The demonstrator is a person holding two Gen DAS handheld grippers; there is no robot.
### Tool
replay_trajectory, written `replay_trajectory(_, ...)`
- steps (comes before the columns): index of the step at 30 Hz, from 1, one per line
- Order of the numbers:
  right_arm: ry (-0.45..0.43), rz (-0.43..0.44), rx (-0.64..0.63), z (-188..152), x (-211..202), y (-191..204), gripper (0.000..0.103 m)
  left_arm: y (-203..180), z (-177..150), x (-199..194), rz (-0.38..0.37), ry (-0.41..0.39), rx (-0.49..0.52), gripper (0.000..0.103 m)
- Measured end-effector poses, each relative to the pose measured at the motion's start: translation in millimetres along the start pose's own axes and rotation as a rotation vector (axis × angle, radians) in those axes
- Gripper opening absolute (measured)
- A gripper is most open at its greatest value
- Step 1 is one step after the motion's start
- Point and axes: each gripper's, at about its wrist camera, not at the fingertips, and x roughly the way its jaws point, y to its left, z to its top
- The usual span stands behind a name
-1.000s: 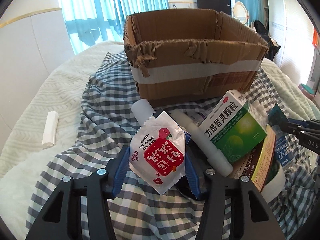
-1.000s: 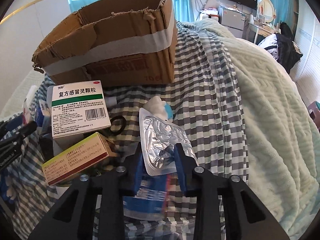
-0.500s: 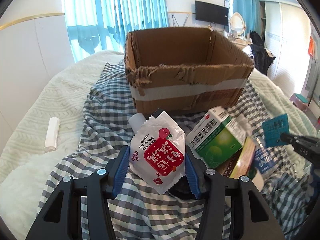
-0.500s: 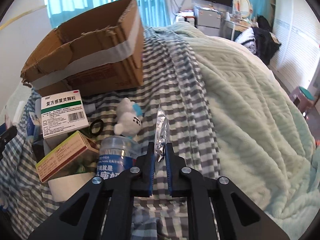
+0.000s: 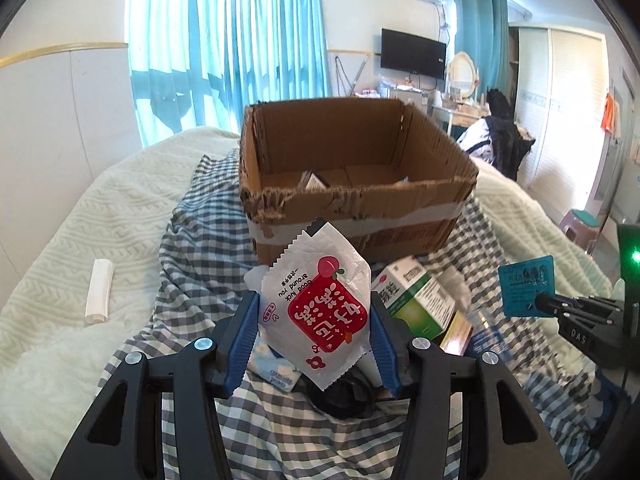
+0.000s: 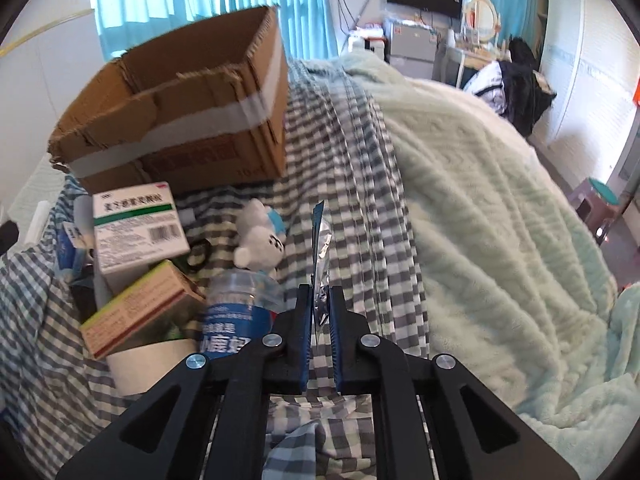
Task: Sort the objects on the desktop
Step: 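Carry the sachet and blister pack over the box and release them inside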
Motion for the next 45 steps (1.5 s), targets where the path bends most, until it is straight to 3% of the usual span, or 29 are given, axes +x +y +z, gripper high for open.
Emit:
replay_trajectory(15, -0.262, 0.143, -0.009, 25.1, -95.6, 24.7, 0.008, 4.4, 45.5, -14.7, -0.019, -0.089, -0.045, 0.054)
replay_trajectory(26, -0.399, 0.210, -0.023, 58.0, -133.7, 38.6, 0.008, 7.3, 90.6, -26.2, -0.046, -0.176, -0.060, 0.054)
replay_trajectory(34, -0.453, 0.236, -0.035, 81.4, -138.2, 50.0, 0.008, 11.4, 113.0, -30.1, -0.047, -0.222, -0.054, 0.054)
replay_trajectory(45, -0.467, 0.264, -0.055, 117.7, -115.1, 63.3, 0.008, 20.6, 138.7, 2.6, -0.028, -0.213, -0.077, 0.054)
